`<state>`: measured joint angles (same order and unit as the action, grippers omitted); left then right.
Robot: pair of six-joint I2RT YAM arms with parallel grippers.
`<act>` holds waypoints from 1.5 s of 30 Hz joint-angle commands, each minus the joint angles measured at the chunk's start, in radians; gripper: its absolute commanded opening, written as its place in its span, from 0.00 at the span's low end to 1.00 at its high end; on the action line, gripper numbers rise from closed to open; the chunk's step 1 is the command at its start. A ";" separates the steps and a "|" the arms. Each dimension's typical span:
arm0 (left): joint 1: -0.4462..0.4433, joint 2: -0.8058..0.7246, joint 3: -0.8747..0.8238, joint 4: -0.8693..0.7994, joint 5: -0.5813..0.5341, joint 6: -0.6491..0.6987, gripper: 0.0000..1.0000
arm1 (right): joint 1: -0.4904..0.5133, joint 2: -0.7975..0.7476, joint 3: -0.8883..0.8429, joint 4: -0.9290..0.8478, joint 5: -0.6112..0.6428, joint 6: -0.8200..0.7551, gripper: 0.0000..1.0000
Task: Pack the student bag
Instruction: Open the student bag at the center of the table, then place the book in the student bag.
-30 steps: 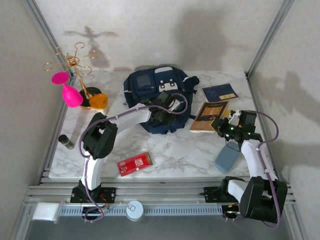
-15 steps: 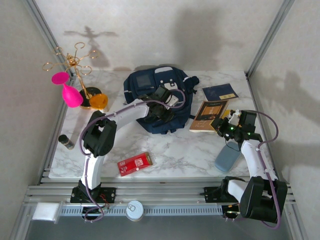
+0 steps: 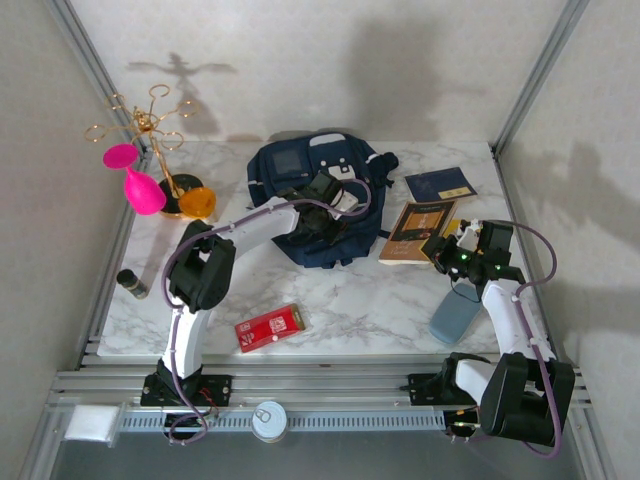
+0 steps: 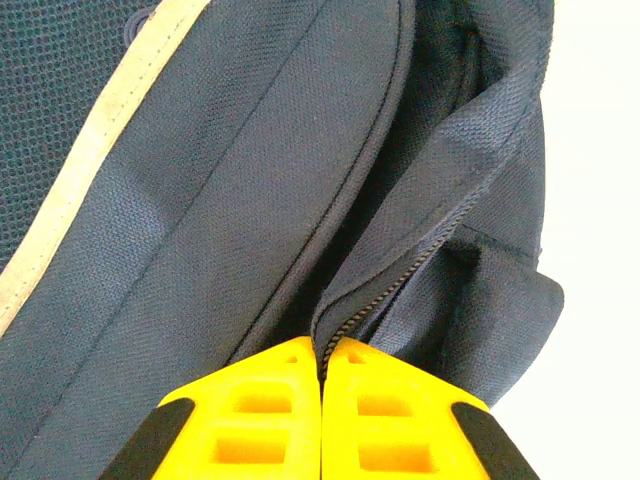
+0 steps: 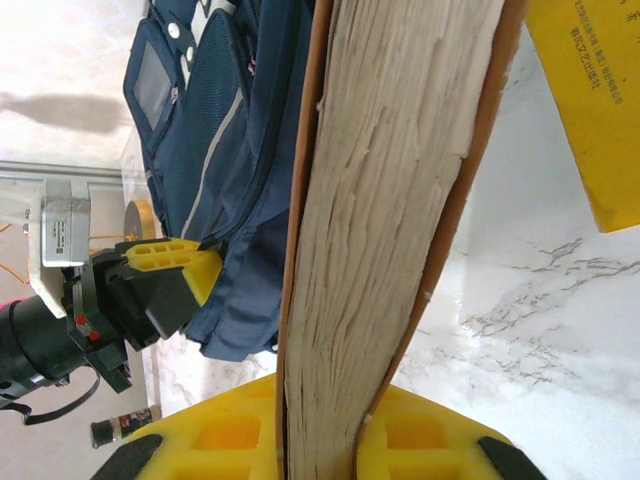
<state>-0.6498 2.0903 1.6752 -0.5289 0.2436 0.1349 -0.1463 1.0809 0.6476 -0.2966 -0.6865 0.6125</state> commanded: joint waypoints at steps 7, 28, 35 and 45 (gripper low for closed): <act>-0.034 -0.263 -0.075 0.111 -0.117 -0.066 0.00 | 0.003 -0.058 0.066 -0.041 -0.124 -0.051 0.00; -0.128 -0.562 -0.235 0.401 -0.317 -0.190 0.00 | 0.404 -0.045 0.069 0.247 -0.176 0.221 0.00; -0.128 -0.596 -0.239 0.424 -0.324 -0.196 0.00 | 0.546 0.223 0.108 0.427 -0.032 0.248 0.00; -0.132 -0.611 -0.274 0.425 -0.324 -0.184 0.00 | 0.577 0.703 0.472 0.427 0.055 0.152 0.00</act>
<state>-0.7712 1.5394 1.3991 -0.2199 -0.0647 -0.0383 0.4236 1.7210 1.0164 0.0490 -0.6750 0.8257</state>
